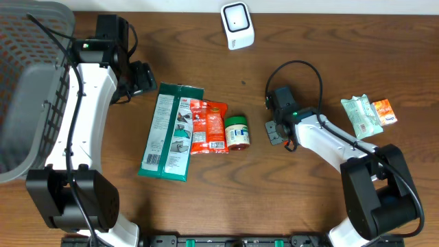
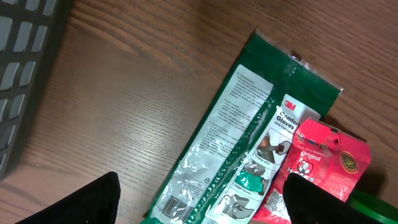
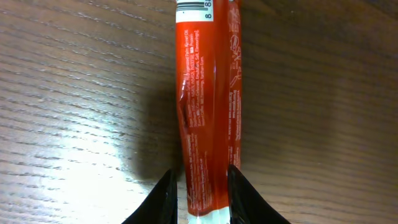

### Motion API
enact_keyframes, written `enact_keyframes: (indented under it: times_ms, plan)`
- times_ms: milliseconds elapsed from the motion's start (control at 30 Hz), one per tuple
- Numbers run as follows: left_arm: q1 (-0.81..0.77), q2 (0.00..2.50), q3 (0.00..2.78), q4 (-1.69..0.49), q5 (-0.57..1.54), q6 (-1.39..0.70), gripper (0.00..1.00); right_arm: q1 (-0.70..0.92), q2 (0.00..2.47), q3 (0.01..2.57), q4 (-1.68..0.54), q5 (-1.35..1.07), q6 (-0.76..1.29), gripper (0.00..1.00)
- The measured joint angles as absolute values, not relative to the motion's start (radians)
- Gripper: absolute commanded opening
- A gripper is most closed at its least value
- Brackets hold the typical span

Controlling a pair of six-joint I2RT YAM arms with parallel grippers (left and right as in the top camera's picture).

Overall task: Scan the item barcode
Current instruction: 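Close the right gripper on the Nescafe stick and lift it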

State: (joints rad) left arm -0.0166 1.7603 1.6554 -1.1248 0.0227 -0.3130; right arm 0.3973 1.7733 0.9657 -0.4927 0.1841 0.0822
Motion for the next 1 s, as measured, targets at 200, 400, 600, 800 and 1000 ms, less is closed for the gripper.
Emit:
enact_keyframes:
  times_ms: [200, 400, 600, 800, 1000]
  plan:
    - [-0.017, 1.76, 1.655, -1.125, 0.023, -0.313, 0.84, 0.397, 1.773, 0.96, -0.488, 0.196, 0.082, 0.2]
    - [-0.017, 1.76, 1.655, -1.125, 0.023, -0.313, 0.84, 0.397, 1.773, 0.946, -0.477, 0.218, 0.078, 0.12]
    - [-0.017, 1.76, 1.655, -1.125, 0.023, -0.313, 0.84, 0.397, 1.773, 0.945, -0.477, 0.237, 0.071, 0.01]
    - [-0.017, 1.76, 1.655, -1.125, 0.023, -0.313, 0.84, 0.397, 1.772, 0.95, -0.501, 0.229, 0.07, 0.01]
    - [-0.017, 1.76, 1.655, -1.125, 0.023, -0.313, 0.84, 0.395, 1.748, 0.963, -0.574, 0.099, 0.07, 0.01]
